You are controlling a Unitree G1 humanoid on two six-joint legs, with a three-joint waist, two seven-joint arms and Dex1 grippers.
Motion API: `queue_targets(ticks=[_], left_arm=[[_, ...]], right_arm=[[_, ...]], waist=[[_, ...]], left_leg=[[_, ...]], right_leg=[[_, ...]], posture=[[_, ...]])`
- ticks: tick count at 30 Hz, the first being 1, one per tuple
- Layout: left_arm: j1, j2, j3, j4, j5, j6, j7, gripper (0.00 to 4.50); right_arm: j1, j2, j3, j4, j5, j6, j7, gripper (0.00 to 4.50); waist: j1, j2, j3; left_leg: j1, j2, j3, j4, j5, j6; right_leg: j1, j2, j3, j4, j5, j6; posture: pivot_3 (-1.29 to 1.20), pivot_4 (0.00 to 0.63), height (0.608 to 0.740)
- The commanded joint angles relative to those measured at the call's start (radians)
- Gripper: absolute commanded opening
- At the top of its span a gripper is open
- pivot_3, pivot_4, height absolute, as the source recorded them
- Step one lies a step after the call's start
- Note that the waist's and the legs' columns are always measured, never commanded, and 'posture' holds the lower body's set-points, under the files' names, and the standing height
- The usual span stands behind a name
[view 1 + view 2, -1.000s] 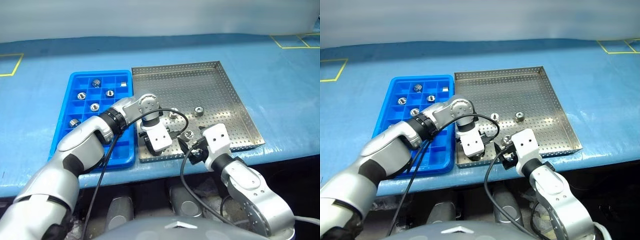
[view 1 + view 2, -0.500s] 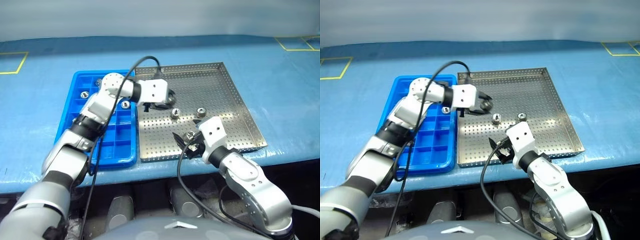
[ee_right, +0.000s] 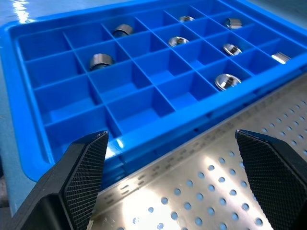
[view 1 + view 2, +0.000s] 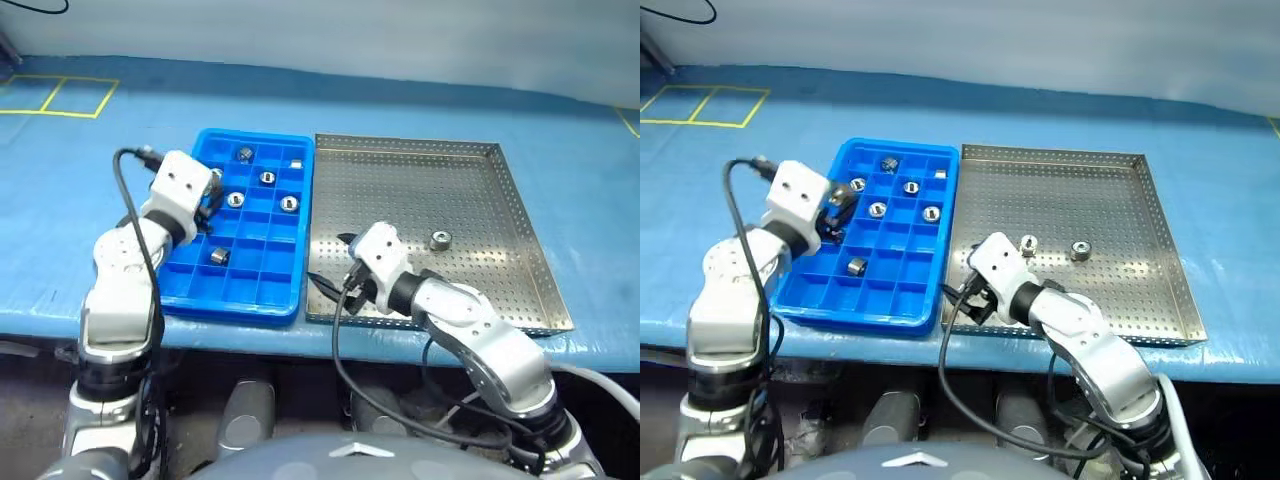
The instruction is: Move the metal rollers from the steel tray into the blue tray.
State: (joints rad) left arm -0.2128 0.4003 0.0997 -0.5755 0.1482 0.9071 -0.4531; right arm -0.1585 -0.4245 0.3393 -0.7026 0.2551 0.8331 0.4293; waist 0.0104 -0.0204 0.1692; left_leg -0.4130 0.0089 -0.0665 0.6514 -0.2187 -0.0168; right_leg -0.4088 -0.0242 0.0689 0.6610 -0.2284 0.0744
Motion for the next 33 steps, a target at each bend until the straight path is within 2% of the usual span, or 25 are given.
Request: queue_targets(ticks=[1,8,18,20,22,26,30,33], left_arm=[[0.091,-0.035,0.054,-0.136,0.004,0.072,0.066,1.87],[0.246,-0.080,0.045,-0.218,-0.019,0.143,0.115,1.87],[0.304,0.027,0.038,-0.306,-0.072,0.353,0.083,1.87],[0.304,0.052,0.042,-0.324,-0.084,0.389,0.081,2.60],[0.298,0.064,0.050,-0.333,-0.099,0.414,0.083,3.13],[0.244,0.050,0.067,-0.334,-0.132,0.422,0.093,4.41],[0.153,-0.075,0.099,-0.304,-0.196,0.279,0.104,4.47],[0.143,-0.132,0.041,-0.221,-0.197,0.070,0.127,4.47]], right_arm=[[-0.049,0.004,0.038,0.032,-0.001,-0.081,0.058,4.50],[-0.087,0.021,0.091,0.094,-0.013,-0.135,0.101,4.50],[-0.065,0.016,0.086,0.084,-0.020,-0.124,0.099,4.50],[-0.062,0.016,0.085,0.083,-0.020,-0.122,0.096,4.50],[-0.060,0.018,0.083,0.082,-0.019,-0.119,0.093,4.50],[-0.051,0.023,0.076,0.076,-0.017,-0.111,0.080,4.50],[-0.037,0.035,0.028,0.054,-0.003,-0.069,0.043,4.50],[-0.026,0.051,-0.048,0.049,-0.006,0.007,-0.023,4.50]], waist=[[0.010,0.000,0.000],[0.042,-0.001,-0.001],[0.048,-0.001,-0.001],[0.047,-0.001,-0.001],[0.043,-0.001,-0.001],[0.040,-0.001,-0.001],[0.047,-0.002,-0.001],[0.053,-0.002,-0.002]], left_leg=[[0.000,0.000,0.000,0.000,0.000,0.000],[0.001,0.000,-0.001,0.000,0.001,-0.001],[0.002,0.001,0.000,-0.002,0.001,-0.001],[0.002,0.001,0.000,-0.003,0.001,-0.001],[0.002,0.002,0.000,-0.003,0.001,-0.001],[0.002,0.002,0.000,-0.004,0.001,-0.001],[0.002,0.002,0.000,-0.003,0.001,-0.002],[0.001,0.000,0.000,-0.002,0.001,-0.002]], right_leg=[[0.000,0.000,0.000,0.000,0.000,0.000],[0.001,0.000,-0.002,0.000,-0.003,-0.007],[0.000,-0.001,-0.002,0.000,-0.004,-0.009],[-0.001,-0.001,-0.002,0.000,-0.005,-0.010],[-0.001,0.000,-0.002,0.000,-0.005,-0.010],[-0.001,0.000,-0.003,0.001,-0.005,-0.011],[-0.001,0.000,-0.003,0.000,-0.005,-0.011],[0.000,-0.002,-0.003,-0.002,-0.004,-0.010]], posture=[[0.21,0.150,0.740],[0.26,0.150,0.740],[0.25,0.150,0.740],[0.25,0.150,0.740],[0.25,0.150,0.740],[0.24,0.150,0.740],[0.21,0.150,0.740],[0.21,0.150,0.740]])
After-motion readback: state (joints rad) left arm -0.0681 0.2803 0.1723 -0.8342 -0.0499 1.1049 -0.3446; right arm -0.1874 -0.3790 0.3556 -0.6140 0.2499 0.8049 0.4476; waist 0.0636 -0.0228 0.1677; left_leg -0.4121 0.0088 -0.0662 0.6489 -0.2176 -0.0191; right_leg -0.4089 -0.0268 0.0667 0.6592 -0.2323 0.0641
